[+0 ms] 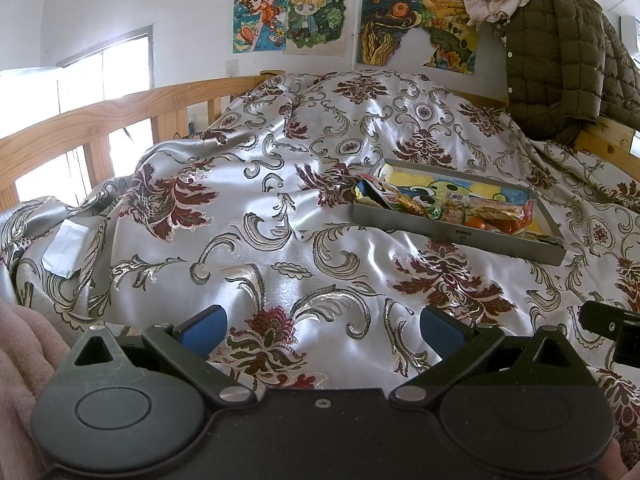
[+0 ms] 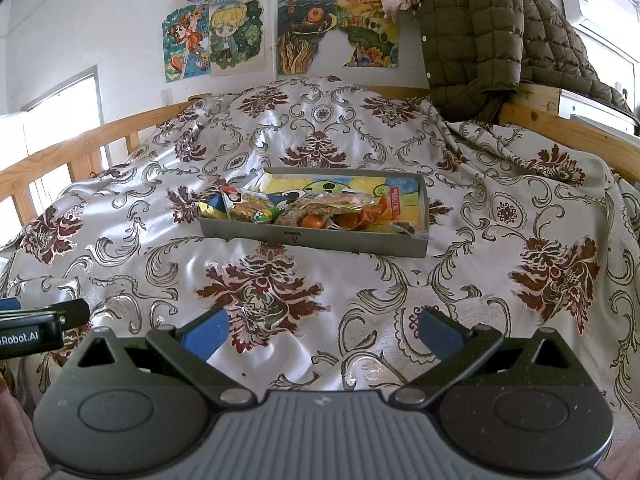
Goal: Organize snacks
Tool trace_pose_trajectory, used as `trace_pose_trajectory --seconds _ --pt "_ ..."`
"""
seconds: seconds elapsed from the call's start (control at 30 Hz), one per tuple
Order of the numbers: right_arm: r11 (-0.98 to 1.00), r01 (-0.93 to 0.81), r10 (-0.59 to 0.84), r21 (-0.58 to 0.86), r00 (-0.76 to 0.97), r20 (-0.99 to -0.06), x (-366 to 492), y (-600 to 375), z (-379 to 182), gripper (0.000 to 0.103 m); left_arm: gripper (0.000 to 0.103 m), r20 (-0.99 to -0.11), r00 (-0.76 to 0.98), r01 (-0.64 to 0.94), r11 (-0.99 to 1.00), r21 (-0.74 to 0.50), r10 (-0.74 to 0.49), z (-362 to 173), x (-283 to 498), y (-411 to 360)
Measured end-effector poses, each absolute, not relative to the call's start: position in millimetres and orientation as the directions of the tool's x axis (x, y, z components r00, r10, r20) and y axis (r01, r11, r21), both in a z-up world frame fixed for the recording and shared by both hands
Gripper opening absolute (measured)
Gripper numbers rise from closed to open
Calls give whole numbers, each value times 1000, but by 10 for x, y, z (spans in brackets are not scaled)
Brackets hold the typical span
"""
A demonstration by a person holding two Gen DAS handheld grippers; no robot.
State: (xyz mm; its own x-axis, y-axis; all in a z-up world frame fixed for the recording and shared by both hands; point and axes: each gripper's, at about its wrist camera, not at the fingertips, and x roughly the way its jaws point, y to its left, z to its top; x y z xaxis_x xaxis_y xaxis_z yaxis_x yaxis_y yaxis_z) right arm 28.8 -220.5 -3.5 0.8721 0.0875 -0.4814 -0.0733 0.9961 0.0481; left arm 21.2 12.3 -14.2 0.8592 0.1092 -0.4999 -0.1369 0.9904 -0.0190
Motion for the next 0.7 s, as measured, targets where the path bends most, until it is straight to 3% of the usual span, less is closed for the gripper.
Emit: trace_pose_trajectory --seconds 0.7 --pt "996 -73 87 47 871 -484 291 -2208 -40 103 102 -494 863 -134 991 -23 105 -152 189 129"
